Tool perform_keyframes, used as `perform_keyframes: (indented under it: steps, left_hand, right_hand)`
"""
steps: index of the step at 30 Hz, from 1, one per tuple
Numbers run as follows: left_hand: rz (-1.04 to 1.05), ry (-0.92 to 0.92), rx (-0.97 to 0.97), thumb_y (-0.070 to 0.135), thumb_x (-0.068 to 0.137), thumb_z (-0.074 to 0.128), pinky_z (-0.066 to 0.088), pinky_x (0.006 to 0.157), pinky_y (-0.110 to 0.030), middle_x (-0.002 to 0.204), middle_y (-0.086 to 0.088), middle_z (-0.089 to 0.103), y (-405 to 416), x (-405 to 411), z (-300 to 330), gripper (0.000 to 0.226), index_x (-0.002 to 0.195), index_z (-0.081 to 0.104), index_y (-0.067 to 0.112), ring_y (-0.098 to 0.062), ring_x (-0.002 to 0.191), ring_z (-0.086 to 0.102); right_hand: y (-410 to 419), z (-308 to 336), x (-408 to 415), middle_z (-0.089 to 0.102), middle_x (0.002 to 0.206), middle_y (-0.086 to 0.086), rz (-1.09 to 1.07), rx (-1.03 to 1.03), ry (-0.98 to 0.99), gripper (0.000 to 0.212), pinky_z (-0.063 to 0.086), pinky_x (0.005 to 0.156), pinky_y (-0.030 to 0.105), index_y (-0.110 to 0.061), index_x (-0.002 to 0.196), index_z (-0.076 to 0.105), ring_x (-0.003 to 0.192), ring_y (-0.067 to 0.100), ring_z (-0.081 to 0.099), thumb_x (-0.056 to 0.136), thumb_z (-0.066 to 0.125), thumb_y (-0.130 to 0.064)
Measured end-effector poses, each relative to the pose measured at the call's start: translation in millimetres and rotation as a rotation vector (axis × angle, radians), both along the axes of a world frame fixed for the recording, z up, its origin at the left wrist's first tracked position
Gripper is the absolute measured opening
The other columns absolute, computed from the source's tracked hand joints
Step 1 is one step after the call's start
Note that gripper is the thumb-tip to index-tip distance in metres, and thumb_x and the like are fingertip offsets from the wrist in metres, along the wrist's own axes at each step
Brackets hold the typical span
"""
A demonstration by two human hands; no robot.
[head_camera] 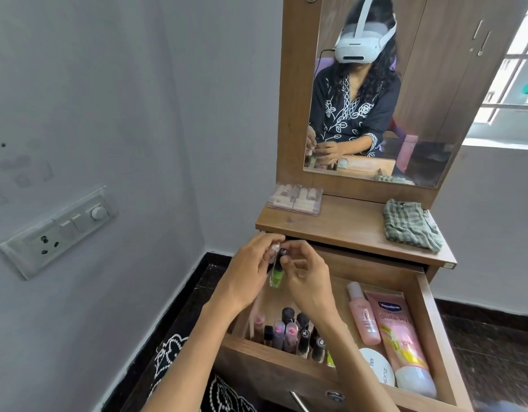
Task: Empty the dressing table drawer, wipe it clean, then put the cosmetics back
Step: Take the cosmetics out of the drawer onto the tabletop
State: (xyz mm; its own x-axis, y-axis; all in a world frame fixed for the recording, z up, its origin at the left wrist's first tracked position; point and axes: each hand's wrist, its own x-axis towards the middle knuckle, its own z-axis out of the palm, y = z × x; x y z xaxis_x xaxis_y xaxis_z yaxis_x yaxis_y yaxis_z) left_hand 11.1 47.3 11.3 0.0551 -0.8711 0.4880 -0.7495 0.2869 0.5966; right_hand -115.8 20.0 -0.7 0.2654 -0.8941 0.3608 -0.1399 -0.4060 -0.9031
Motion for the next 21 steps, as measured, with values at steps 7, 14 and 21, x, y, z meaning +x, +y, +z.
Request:
perform_keyframes:
  steps: [7,14,21]
  left_hand:
    - [0.05,0.195,-0.158,0.007,0.098,0.041,0.039,0.085,-0.001,0.111,0.008,0.052,-59,17,32,0.027,0.119,0.057,0.012,-0.001,0.099,0.051]
    - [0.144,0.395,-0.159,0.008,0.098,0.043,0.041,0.089,-0.015,0.12,-0.001,0.057,-116,29,24,0.027,0.122,0.055,0.011,-0.005,0.105,0.05]
    - [0.157,0.488,-0.13,0.003,0.097,0.043,0.039,0.079,0.0,0.119,-0.001,0.057,-131,29,14,0.029,0.122,0.055,0.01,-0.006,0.104,0.05]
  right_hand:
    - [-60,46,36,0.057,0.09,-0.022,-0.065,-0.061,-0.084,0.02,0.046,0.073,0.007,-0.022,0.1,0.057,0.085,-0.003,0.058,0.094,0.051,-0.004]
    - [-105,46,70,0.058,0.103,-0.008,-0.21,0.034,-0.126,0.021,0.042,0.071,0.005,-0.014,0.111,0.061,0.099,0.009,0.056,0.095,0.05,-0.007]
    - [-113,41,79,0.059,0.103,-0.006,-0.27,0.083,-0.149,0.023,0.036,0.06,-0.007,-0.012,0.113,0.062,0.091,0.006,0.054,0.097,0.047,-0.005]
